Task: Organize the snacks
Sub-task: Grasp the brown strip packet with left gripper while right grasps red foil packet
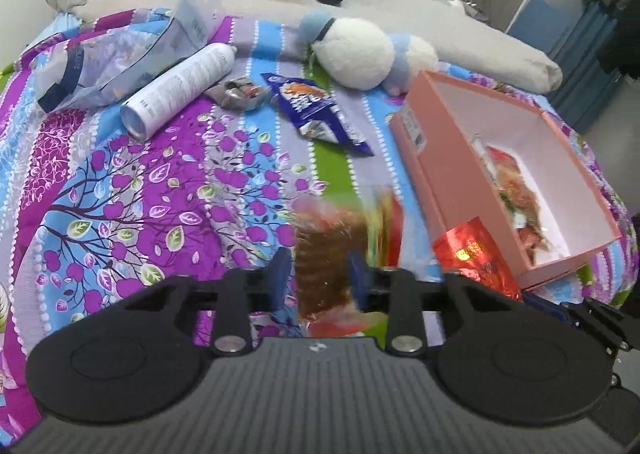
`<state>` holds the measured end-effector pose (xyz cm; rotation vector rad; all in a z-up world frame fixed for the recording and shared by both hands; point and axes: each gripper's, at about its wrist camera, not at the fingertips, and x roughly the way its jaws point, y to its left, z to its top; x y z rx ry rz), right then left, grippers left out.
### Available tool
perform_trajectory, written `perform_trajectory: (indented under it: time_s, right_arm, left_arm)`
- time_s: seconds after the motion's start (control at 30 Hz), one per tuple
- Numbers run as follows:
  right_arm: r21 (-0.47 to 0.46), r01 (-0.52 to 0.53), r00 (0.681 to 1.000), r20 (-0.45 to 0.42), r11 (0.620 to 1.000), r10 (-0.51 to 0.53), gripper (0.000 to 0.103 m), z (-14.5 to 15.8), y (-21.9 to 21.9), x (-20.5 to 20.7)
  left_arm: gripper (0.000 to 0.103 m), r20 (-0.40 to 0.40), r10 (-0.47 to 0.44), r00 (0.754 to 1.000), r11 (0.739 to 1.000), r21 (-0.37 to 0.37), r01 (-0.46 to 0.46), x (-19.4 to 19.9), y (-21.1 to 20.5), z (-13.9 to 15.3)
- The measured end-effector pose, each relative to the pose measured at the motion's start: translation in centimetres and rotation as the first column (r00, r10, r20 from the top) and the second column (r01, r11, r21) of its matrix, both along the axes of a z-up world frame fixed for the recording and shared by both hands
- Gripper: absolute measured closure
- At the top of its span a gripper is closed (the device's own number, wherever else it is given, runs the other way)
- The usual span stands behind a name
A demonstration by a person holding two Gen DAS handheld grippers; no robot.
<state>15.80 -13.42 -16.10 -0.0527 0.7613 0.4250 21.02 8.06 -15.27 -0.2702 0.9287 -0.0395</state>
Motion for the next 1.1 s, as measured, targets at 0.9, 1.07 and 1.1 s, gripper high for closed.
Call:
perform_trajectory:
  time_s: [0.9, 1.07, 1.1]
  right_arm:
    - [-0.016, 0.084, 0.989, -0.122, 0.996, -0.086, 0.049, -5.6, -4.4, -2.7]
    - [-0.017, 0.076, 0.988, -0.132, 0.997, -0.077, 0.049, -6.3, -4.0, -2.9]
    - [-0.013, 0.075, 0.988, -0.132, 0.997, -0.076, 0.049, -6.3, -4.0, -2.9]
  left_arm:
    - [0.051, -0.134, -0.020, 0.991, 0.979, -0.205, -0.008, -1.4, -0.4, -6.3]
    - [0.050, -0.137, -0.024, 0.990, 0.972, -0.235, -0.008, -1.4, -0.6, -7.0]
    - [0.050, -0.131, -0.030, 0.991, 0.970, -0.243, -0.003, -1.4, -0.7, -7.1]
